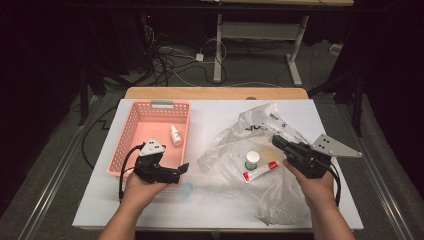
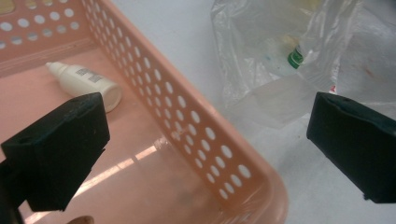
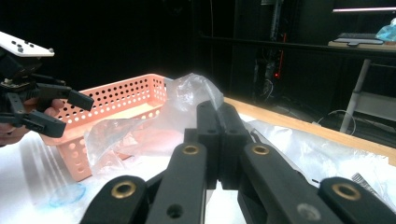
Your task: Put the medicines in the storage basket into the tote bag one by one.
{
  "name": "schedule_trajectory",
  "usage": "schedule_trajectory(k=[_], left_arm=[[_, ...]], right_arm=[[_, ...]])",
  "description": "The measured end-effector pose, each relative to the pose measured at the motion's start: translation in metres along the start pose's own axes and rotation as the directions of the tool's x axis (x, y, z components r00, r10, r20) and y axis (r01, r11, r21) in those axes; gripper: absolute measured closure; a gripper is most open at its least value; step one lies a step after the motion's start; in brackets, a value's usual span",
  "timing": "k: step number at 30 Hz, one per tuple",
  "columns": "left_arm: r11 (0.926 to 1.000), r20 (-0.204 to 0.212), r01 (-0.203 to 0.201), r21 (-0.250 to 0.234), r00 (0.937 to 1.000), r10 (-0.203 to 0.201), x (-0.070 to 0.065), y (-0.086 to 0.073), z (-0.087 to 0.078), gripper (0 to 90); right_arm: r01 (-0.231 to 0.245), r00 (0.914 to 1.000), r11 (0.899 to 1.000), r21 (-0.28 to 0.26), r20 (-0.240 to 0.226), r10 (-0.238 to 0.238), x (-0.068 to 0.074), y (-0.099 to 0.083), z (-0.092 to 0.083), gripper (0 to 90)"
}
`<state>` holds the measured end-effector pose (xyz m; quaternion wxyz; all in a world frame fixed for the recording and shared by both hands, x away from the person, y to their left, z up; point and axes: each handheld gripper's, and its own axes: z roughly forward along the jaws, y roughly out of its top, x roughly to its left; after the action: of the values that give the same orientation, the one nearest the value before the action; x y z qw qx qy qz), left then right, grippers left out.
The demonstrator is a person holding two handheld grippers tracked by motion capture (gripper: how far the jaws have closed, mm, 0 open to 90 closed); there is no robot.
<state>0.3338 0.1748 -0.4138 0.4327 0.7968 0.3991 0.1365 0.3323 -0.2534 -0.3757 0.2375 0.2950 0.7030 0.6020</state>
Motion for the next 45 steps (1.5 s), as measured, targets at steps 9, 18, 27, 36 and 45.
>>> schedule_trajectory(k=[9, 18, 27, 36, 45], left_arm=[[0.999, -0.02, 0.044, -0.002, 0.9988, -0.044, 0.017, -0.002, -0.01, 0.0], [0.998, -0.051, 0.042, -0.047, 0.9977, -0.045, 0.018, 0.014, -0.018, 1.4], [0.997, -0.071, 0.074, -0.024, 0.9946, -0.076, 0.041, 0.044, -0.004, 1.6], [0.9929, -0.098, 0.111, 0.043, 0.9895, -0.107, 0.064, 0.066, 0.027, 2.8], [0.9754, -0.138, 0.177, 0.131, 0.9776, -0.159, 0.09, 0.069, 0.054, 7.2]], right_arm=[[0.0, 1.0, 1.0, 0.0, 0.002, 0.0, -0.001, 0.0, -0.001, 90.0], [-0.002, 1.0, 1.0, 0.001, -0.001, 0.002, 0.0, 0.0, 0.001, 90.0], [0.001, 1.0, 1.0, 0.0, 0.0, -0.001, -0.002, 0.0, 0.001, 90.0], [-0.004, 1.0, 1.0, 0.002, 0.003, 0.004, -0.002, -0.001, -0.001, 90.0], [-0.006, 1.0, 1.0, 0.003, 0.003, 0.006, -0.002, -0.001, -0.001, 90.0]])
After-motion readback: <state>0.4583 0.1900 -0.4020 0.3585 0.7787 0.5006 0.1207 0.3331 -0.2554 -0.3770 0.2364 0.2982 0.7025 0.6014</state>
